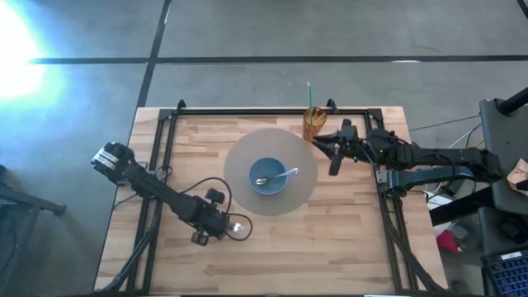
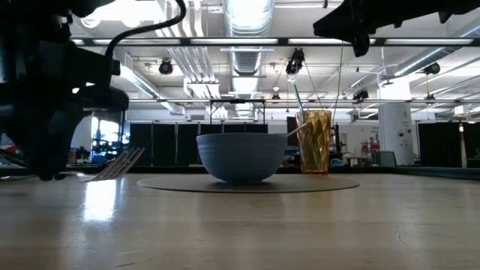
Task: Pick & Place Utensil
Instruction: Put the fork into the bowl
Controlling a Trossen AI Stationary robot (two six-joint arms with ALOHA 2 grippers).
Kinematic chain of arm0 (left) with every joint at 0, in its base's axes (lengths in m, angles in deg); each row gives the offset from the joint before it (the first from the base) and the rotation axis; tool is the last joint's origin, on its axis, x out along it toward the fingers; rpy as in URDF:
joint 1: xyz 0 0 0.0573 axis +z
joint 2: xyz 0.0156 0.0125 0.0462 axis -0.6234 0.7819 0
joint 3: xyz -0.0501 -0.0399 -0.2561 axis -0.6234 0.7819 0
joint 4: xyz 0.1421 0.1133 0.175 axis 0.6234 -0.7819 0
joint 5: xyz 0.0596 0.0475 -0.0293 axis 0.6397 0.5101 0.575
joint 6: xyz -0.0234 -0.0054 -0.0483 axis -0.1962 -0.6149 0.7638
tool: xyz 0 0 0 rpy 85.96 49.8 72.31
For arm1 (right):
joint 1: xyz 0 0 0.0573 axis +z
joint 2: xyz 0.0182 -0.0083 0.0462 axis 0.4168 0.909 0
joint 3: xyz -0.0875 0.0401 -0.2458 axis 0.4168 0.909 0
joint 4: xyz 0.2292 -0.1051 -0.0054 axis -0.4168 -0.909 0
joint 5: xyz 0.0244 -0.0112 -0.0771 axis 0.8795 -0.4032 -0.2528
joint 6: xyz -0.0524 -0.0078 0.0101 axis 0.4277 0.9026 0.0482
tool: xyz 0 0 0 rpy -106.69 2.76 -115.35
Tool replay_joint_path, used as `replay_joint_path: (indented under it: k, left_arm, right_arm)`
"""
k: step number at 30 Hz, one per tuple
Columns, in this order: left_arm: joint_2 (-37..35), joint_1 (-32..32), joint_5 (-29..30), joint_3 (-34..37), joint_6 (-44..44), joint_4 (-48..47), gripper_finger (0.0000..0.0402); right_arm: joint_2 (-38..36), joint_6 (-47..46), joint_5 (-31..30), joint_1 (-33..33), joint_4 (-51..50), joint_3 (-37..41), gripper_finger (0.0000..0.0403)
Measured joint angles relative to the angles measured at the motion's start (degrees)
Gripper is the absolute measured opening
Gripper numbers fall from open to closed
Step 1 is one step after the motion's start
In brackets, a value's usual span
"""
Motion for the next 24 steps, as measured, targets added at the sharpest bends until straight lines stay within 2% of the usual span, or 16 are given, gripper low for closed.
replay_joint_path:
  k: [11,18,24]
  left_arm:
    - [-0.09,0.0,10.18,-6.06,-8.18,-2.12,0.0013]
    - [-0.11,0.09,13.34,-9.49,-18.53,-2.25,0.001]
    - [-0.13,0.13,17.98,-12.99,-26.99,-2.18,0.0014]
  right_arm:
    - [0.0,-3.95,0.0,4.54,-0.03,0.21,0.0081]
    - [1.68,-8.51,-0.02,5.83,0.09,0.46,0.007]
    - [6.0,-10.98,-0.04,5.83,0.32,0.31,0.0081]
